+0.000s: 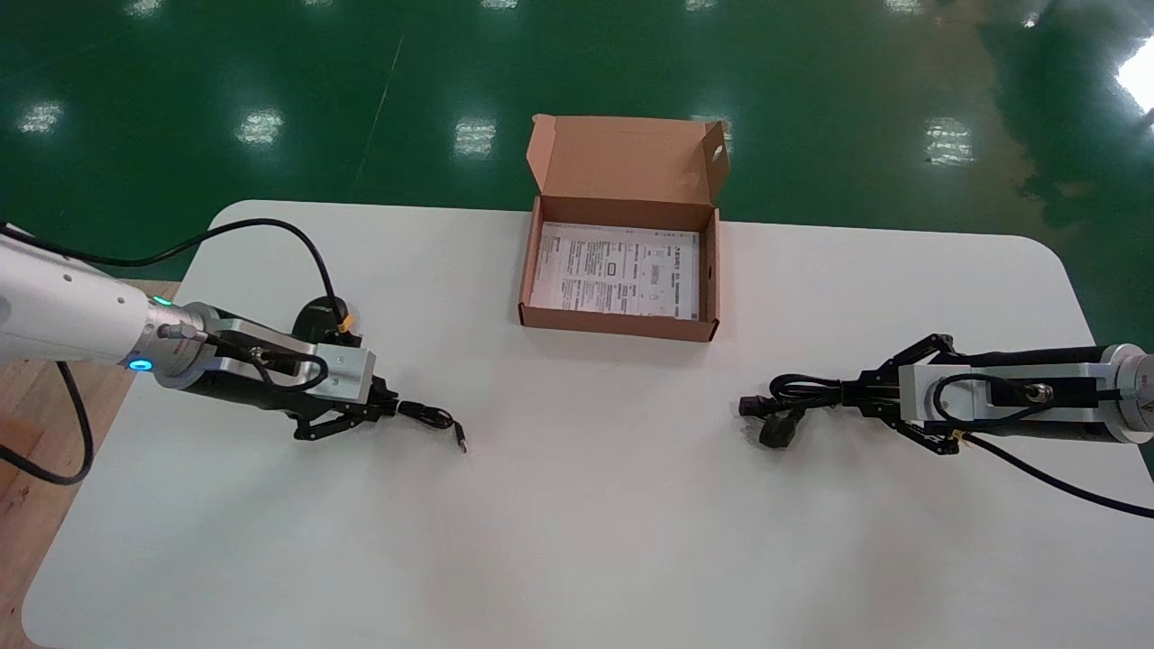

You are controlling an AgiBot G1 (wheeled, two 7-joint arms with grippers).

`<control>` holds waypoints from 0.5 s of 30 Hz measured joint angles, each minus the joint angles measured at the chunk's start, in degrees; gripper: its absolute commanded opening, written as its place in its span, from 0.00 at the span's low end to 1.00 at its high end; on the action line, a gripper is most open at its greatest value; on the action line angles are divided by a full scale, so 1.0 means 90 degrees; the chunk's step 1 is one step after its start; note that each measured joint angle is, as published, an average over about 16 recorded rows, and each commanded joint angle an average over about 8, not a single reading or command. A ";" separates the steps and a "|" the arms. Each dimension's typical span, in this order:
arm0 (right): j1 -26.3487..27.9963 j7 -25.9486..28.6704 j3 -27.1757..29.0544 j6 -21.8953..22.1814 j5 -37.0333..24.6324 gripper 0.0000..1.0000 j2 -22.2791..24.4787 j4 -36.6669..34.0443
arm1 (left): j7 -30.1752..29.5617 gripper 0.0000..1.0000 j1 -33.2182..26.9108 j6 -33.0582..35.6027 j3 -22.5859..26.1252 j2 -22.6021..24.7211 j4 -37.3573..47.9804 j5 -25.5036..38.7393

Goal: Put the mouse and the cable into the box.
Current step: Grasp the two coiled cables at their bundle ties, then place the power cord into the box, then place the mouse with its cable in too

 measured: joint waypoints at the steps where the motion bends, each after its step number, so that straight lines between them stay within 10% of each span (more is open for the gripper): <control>1: 0.0000 0.0000 0.0000 -0.0001 0.0000 0.00 0.0000 0.0000 | -0.0004 0.00 -0.0003 0.0001 -0.0005 0.0001 0.0000 -0.0008; 15: 0.0329 0.0232 0.0124 -0.0254 0.0176 0.00 0.0138 0.0174 | -0.0404 0.00 -0.0587 0.0234 -0.0345 -0.0267 -0.0212 -0.0479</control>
